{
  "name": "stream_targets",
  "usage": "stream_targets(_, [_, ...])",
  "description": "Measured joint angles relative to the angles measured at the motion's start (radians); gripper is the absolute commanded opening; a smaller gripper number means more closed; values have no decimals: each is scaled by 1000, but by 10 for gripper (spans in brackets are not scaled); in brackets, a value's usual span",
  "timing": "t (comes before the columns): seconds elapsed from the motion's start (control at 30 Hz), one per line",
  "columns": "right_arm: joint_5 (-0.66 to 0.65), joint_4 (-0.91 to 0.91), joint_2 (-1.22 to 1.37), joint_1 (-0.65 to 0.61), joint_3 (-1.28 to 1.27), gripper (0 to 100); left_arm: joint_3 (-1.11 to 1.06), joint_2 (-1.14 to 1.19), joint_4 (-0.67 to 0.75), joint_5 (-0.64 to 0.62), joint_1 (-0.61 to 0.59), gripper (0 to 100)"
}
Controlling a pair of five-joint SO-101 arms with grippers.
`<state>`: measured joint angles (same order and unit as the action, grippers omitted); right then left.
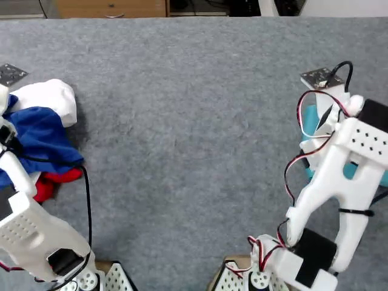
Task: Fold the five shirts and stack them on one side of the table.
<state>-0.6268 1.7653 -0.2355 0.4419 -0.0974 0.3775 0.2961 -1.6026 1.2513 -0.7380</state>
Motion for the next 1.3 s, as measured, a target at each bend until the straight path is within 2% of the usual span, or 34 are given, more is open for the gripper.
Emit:
stream_targets(0.17, [9,0,-61,0,-64,2,74,-18,31,-130,0,18])
stream_targets(0.4, [9,0,-127,12,-89,2,218,-161,34,-311,38,18])
stream_targets(0.63, [9,0,-130,54,-89,2,353,-322,34,-646,164,18])
stream_targets(0.77, [9,0,-130,84,-89,2,436,-402,34,-841,316,18])
stream_targets(0.9, [9,0,-130,118,-89,2,489,-446,34,-956,532,18])
stream_targets(1.13, [9,0,-130,138,-89,2,428,-460,6,-990,922,22])
stream_targets(1.23, [9,0,-130,138,-89,2,311,-442,-17,-990,1043,105])
stream_targets(1.3, [9,0,-130,138,-89,2,227,-427,-17,-990,1083,146])
